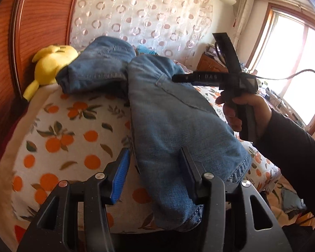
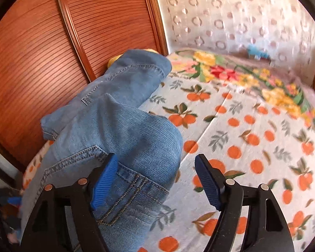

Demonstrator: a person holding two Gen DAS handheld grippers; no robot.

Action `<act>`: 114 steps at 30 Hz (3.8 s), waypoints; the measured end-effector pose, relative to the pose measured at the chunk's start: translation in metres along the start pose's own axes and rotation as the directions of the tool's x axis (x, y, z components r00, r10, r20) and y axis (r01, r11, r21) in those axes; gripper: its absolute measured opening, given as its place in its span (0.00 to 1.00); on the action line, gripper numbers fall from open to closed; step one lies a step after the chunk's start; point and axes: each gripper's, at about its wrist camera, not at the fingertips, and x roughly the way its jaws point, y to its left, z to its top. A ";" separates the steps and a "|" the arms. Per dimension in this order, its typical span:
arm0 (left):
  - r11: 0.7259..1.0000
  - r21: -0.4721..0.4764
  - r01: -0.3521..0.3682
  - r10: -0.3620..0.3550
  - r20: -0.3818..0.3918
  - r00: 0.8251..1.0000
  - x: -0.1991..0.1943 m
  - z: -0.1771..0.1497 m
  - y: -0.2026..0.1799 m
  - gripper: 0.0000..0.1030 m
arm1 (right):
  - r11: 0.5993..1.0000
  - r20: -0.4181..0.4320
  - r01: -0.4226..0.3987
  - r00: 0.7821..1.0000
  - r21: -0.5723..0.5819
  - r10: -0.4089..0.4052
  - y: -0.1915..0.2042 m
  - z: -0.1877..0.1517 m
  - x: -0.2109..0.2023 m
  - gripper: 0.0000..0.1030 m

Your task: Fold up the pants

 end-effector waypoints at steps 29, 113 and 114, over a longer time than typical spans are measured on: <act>0.992 -0.010 0.124 -0.124 -0.119 0.985 0.042 0.004 -0.009 0.61 | 0.999 -0.022 0.017 1.000 -0.030 -0.018 -0.027 -0.001 0.021 0.20; 0.994 0.104 -0.031 0.036 -0.047 0.998 0.082 0.161 0.086 0.53 | 0.990 0.106 0.091 0.991 -0.110 -0.080 -0.045 0.164 0.175 0.46; 0.991 0.126 -0.050 0.057 -0.047 0.997 0.084 0.155 0.082 0.53 | 0.990 0.104 0.097 0.991 -0.104 -0.086 -0.045 0.165 0.179 0.46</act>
